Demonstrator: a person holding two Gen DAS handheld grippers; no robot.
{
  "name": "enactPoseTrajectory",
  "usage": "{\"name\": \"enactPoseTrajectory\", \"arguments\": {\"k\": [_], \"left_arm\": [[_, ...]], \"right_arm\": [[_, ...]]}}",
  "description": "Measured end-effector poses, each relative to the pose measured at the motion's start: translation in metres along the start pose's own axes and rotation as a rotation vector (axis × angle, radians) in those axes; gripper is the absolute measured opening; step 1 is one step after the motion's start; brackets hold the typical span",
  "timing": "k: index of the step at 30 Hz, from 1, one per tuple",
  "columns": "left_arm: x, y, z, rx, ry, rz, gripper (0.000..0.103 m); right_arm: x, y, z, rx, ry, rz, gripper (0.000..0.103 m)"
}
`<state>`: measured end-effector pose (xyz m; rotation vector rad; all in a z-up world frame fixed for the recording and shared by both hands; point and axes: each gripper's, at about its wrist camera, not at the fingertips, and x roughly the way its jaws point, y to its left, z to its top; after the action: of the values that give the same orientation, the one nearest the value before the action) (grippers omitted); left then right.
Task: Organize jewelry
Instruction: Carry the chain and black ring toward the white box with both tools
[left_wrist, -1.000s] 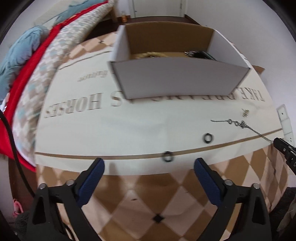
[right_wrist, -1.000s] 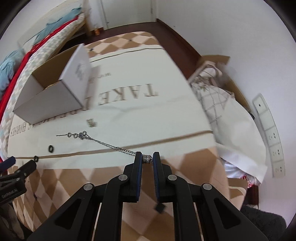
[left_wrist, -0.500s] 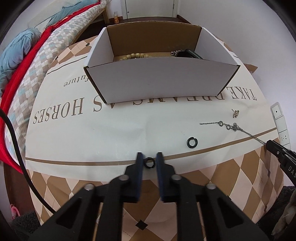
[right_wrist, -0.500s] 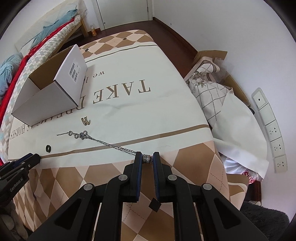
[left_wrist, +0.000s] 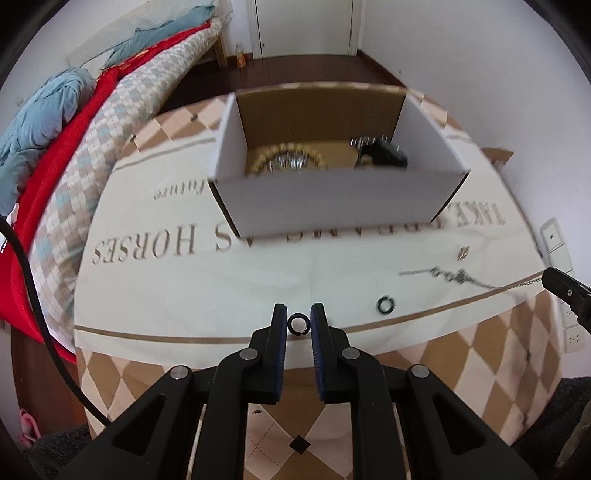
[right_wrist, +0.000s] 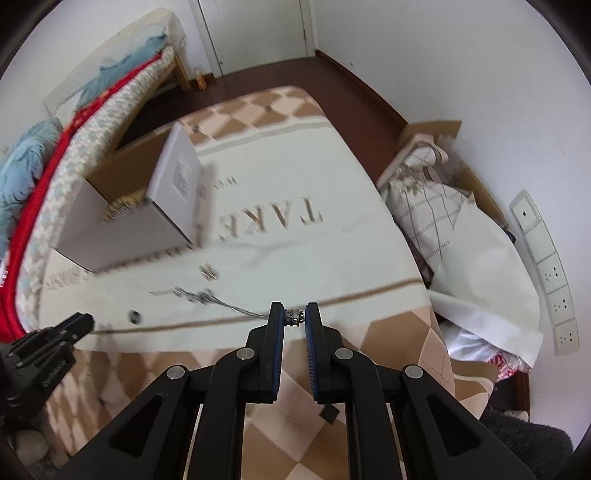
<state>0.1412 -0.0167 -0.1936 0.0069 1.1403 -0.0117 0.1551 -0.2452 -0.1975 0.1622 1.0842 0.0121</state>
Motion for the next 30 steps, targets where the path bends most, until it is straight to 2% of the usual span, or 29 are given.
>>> {"name": "enactPoseTrajectory", "arguments": {"k": [13, 22, 26, 30], "left_arm": [[-0.078, 0.013, 0.047, -0.019, -0.185, 0.006, 0.010], [-0.113, 0.027, 0.086, -0.027, -0.281, 0.016, 0.010], [-0.109, 0.041, 0.100, -0.047, -0.271, 0.015, 0.010], [-0.094, 0.054, 0.108, -0.068, -0.231, 0.003, 0.010]], "right_arm": [[-0.077, 0.056, 0.057, -0.089, -0.146, 0.183, 0.012], [-0.123, 0.098, 0.117, -0.171, -0.246, 0.278, 0.012], [-0.121, 0.123, 0.141, -0.218, -0.242, 0.292, 0.012], [-0.094, 0.140, 0.154, -0.240, -0.165, 0.309, 0.012]]}}
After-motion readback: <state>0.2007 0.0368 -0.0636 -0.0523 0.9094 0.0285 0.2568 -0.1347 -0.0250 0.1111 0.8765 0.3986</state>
